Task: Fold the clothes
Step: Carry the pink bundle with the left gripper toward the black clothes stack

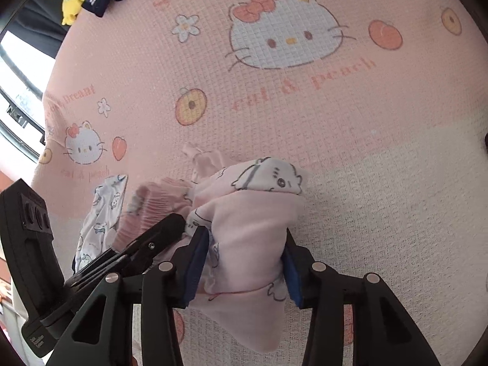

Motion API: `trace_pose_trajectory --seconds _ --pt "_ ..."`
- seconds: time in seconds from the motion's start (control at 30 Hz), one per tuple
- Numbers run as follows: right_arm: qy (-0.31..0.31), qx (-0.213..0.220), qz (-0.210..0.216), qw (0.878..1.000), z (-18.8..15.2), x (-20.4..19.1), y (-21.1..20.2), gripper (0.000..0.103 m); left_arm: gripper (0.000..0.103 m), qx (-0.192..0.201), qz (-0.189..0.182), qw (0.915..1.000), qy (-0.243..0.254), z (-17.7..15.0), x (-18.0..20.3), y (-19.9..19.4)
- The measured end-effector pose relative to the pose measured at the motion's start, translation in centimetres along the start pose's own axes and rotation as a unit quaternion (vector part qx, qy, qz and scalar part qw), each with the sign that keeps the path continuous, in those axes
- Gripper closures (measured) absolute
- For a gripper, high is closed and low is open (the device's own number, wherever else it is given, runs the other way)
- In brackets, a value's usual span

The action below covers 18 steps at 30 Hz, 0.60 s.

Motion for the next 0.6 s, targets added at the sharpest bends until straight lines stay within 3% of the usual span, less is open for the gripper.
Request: trace_pose_trajectory --seconds 0.13,0.23,0.33,0.4,0.47,0.6 --pt "-0.011 0.010 0.006 1.000 0.2 -0.4 -0.9 0.063 0.060 0.007 -0.027 0.9995 -0.011 0.6 0.6 -0.8" --pt "-0.010 -0.012 -0.010 1.000 -0.5 0.4 -0.3 0.063 0.061 0.004 -0.022 0.9997 -0.004 0.7 1.2 -1.0" --pt "0.039 -0.021 0.007 0.999 -1.0 2.1 0.1 0.062 0.061 -0.021 0.004 0.9998 0.005 0.2 0.9 0.1" --pt "0.069 -0.017 0.035 0.997 -1.0 2.8 -0.3 0.047 0.061 -0.031 0.015 0.9994 0.003 -0.2 0.4 0.5" --pt "0.097 -0.013 0.061 0.993 -1.0 3.4 -0.7 0.038 0.059 -0.043 0.012 0.9988 -0.019 -0.3 -0.3 0.6" --pt "0.108 -0.030 0.064 0.992 -1.2 4.4 -0.2 0.038 0.057 -0.064 -0.022 0.9938 -0.088 -0.3 -1.5 0.7"
Point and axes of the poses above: each gripper's, at about its wrist camera, not at the fingertips, and y roughly the way its jaws point, x to its right, z to its top, the point moved 10 cm from there along y, roughly the way its jaws point, and after that the axes turned 2 degrees about y, right-handed, at the moved point
